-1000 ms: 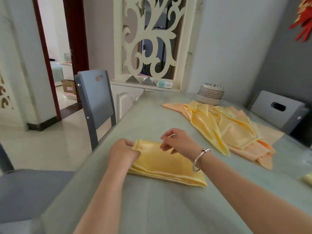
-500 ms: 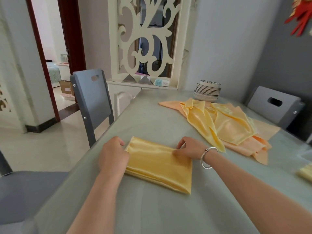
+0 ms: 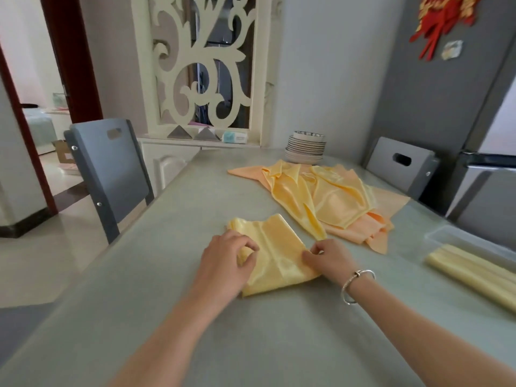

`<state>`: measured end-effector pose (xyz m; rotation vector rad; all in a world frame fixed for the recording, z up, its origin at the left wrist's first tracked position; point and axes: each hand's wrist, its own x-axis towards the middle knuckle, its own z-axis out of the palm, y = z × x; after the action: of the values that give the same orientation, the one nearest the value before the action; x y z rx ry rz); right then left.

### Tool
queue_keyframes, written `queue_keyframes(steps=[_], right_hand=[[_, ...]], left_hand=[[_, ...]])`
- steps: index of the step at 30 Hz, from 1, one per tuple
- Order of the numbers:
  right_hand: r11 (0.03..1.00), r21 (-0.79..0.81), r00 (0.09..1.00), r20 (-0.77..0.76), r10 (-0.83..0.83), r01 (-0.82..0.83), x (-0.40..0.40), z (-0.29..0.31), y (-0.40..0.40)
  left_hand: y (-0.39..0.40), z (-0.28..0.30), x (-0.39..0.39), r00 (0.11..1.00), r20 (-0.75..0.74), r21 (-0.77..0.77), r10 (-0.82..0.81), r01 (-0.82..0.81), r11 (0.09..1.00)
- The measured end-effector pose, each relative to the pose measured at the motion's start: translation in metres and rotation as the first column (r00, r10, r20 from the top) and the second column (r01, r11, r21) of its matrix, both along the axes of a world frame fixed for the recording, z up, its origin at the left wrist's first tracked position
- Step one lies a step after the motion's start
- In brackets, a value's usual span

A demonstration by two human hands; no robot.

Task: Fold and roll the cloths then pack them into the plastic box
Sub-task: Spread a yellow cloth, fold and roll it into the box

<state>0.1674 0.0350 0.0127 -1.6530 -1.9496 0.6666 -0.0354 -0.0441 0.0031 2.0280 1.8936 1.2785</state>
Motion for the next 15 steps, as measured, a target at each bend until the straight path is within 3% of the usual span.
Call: queue_keyframes(steps=[4, 6, 9, 12, 15], right_hand=[[0.996, 0.085, 0.985, 0.172, -0.016, 0.002, 0.018, -0.003, -0.025], [0.978, 0.209, 0.960, 0.274, -0.046, -0.012, 0.025, -0.001, -0.035], [0.904, 0.367, 0.963, 0.233, 0.138, -0.219, 0.029, 0.008, -0.046], [0.833, 0.269, 0.868, 0.273, 0.415, -0.483, 0.030, 0.019, -0.056], [0.808, 0.180, 0.802, 0.360, 0.477, -0.561, 0.034, 0.019, -0.058]], left_hand=[[-0.001, -0.006, 0.013, 0.985, -0.111, -0.069, -0.128, 0.121, 0.990], [-0.001, -0.008, 0.013, 0.979, -0.150, -0.105, -0.138, 0.123, 0.987], [-0.002, -0.010, 0.008, 0.975, -0.179, -0.134, -0.131, 0.108, 0.985], [-0.004, -0.010, 0.007, 0.974, -0.190, -0.138, -0.124, 0.098, 0.986], [-0.008, -0.006, 0.007, 0.975, -0.179, -0.145, -0.130, 0.105, 0.984]])
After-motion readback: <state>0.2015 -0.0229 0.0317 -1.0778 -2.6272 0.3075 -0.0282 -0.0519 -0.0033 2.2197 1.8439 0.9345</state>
